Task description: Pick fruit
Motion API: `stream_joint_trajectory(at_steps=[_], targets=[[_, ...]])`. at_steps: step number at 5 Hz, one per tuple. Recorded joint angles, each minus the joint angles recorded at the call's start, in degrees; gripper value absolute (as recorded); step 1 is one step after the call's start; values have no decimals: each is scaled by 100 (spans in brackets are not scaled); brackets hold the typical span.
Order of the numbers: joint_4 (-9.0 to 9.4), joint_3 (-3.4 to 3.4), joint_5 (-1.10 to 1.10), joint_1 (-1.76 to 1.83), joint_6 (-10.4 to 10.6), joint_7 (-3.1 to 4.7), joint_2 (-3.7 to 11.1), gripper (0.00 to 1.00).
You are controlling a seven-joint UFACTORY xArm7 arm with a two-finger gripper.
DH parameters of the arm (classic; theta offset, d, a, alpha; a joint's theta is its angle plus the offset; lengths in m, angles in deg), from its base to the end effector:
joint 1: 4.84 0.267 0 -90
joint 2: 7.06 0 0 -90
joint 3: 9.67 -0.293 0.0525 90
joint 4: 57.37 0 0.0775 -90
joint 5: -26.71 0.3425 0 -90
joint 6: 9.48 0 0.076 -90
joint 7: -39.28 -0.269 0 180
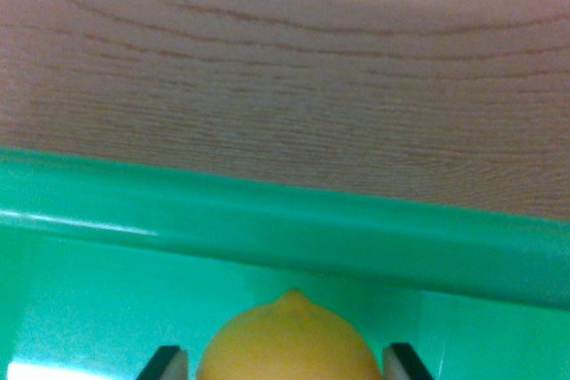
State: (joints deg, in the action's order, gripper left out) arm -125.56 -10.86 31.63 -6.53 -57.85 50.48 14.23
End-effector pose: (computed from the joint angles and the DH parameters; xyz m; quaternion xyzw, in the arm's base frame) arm 0.5279 0.0090 0.0732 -0.9973 -0.0637 0.0092 0.0366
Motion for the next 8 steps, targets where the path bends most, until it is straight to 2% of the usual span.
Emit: stream_joint_trajectory(at_steps=[1,2,3,4,5,6,7,8], targets=[[-130,2,-7,-1,-213,-15,-83,100],[-130,2,-7,-1,-213,-15,-83,100],[-278,4,-15,-2,-455,-33,-178,100],[-278,4,-15,-2,-455,-33,-178,100],[-439,7,-24,-3,-718,-51,-280,100],[-439,7,-24,-3,-718,-51,-280,100],[-596,9,-33,-4,-976,-70,-381,100],[-596,9,-33,-4,-976,-70,-381,100]])
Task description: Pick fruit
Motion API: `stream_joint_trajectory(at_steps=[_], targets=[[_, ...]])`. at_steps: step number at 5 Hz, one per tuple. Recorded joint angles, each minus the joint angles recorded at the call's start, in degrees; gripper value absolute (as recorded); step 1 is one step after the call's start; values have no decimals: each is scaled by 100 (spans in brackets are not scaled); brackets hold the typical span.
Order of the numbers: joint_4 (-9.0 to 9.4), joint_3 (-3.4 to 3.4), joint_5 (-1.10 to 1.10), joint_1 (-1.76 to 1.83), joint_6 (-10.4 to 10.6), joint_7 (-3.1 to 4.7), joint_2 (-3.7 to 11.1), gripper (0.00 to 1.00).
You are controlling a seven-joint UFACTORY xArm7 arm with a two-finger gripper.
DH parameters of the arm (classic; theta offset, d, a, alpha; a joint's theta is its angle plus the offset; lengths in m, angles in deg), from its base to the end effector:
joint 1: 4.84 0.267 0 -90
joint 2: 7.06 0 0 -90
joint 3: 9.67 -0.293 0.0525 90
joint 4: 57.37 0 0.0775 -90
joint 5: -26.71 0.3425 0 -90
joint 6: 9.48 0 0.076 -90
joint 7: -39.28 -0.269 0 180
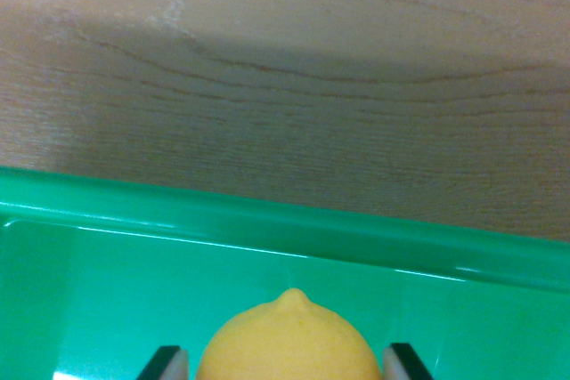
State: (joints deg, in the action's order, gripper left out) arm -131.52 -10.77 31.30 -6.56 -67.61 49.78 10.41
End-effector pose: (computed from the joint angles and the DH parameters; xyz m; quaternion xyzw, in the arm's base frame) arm 0.5365 0.0095 0.1371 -0.9972 -0.0641 0.0091 0.0377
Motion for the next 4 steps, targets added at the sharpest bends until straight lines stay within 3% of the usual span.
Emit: stream_joint_trajectory(at_steps=[1,2,3,4], targets=[[-168,3,-9,-1,-275,-20,-107,100],[-168,3,-9,-1,-275,-20,-107,100],[-333,5,-18,-2,-545,-39,-213,100],[-333,5,-18,-2,-545,-39,-213,100]])
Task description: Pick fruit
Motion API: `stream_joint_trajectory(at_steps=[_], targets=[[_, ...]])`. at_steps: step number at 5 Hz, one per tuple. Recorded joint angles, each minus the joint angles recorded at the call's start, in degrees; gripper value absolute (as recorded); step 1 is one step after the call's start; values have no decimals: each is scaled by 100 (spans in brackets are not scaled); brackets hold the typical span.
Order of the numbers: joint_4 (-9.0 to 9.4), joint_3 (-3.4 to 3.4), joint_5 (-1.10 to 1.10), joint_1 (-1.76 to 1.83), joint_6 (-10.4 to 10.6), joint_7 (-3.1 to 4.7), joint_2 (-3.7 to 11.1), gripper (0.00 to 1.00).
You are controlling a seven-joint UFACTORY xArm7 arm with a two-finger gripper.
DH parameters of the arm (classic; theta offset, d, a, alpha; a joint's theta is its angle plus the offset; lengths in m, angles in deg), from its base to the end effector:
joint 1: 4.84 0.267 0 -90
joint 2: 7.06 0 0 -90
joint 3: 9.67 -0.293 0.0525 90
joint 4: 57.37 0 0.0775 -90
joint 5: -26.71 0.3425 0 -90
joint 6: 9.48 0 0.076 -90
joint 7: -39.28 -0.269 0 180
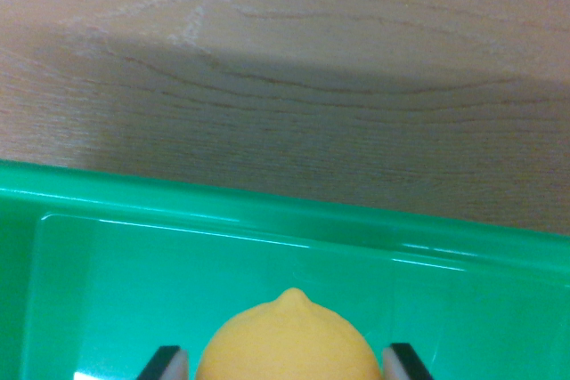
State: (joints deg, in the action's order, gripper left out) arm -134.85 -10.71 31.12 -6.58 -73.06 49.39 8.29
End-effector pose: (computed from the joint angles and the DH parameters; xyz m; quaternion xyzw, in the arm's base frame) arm 0.5368 0.0095 0.1739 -0.9972 -0.0642 0.0091 0.0377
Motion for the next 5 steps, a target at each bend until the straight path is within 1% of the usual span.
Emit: stream_joint_trajectory(at_steps=[1,2,3,4,5], targets=[[-158,2,-9,-1,-259,-18,-101,100],[-158,2,-9,-1,-259,-18,-101,100],[-317,5,-17,-2,-518,-37,-202,100],[-317,5,-17,-2,-518,-37,-202,100],[-467,7,-26,-3,-765,-55,-299,100]])
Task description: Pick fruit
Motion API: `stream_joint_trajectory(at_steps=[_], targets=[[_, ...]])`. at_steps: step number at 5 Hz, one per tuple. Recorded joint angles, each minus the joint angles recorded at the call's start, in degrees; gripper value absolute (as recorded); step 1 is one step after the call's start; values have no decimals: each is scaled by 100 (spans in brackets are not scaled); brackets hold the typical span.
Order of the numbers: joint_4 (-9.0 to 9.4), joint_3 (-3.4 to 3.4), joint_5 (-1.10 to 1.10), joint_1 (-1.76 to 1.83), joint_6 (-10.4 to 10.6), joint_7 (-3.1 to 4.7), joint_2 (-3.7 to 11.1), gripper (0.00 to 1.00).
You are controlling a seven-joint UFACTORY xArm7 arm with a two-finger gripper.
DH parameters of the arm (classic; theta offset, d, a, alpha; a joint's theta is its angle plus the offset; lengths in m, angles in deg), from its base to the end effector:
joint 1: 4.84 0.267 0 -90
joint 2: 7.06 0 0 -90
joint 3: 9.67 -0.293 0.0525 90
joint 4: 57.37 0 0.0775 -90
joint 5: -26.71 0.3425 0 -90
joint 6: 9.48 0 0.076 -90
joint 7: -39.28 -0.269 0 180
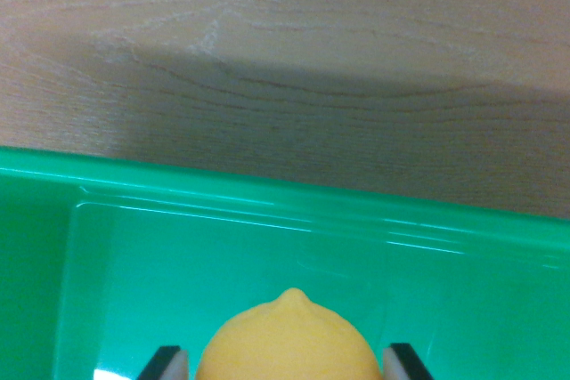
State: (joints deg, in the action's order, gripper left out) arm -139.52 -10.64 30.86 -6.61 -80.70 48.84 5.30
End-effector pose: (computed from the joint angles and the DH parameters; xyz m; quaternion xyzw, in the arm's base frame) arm 0.5318 0.0092 0.2262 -0.9972 -0.0641 0.0092 0.0369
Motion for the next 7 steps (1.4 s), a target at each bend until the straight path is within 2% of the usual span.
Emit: stream_joint_trajectory(at_steps=[1,2,3,4,5,6,7], targets=[[0,0,0,0,0,0,0,100],[-135,2,-7,-1,-220,-16,-86,100],[-135,2,-7,-1,-220,-16,-86,100],[-261,4,-14,-2,-428,-31,-167,100],[-261,4,-14,-2,-428,-31,-167,100],[-371,6,-20,-2,-607,-43,-237,100],[-371,6,-20,-2,-607,-43,-237,100]])
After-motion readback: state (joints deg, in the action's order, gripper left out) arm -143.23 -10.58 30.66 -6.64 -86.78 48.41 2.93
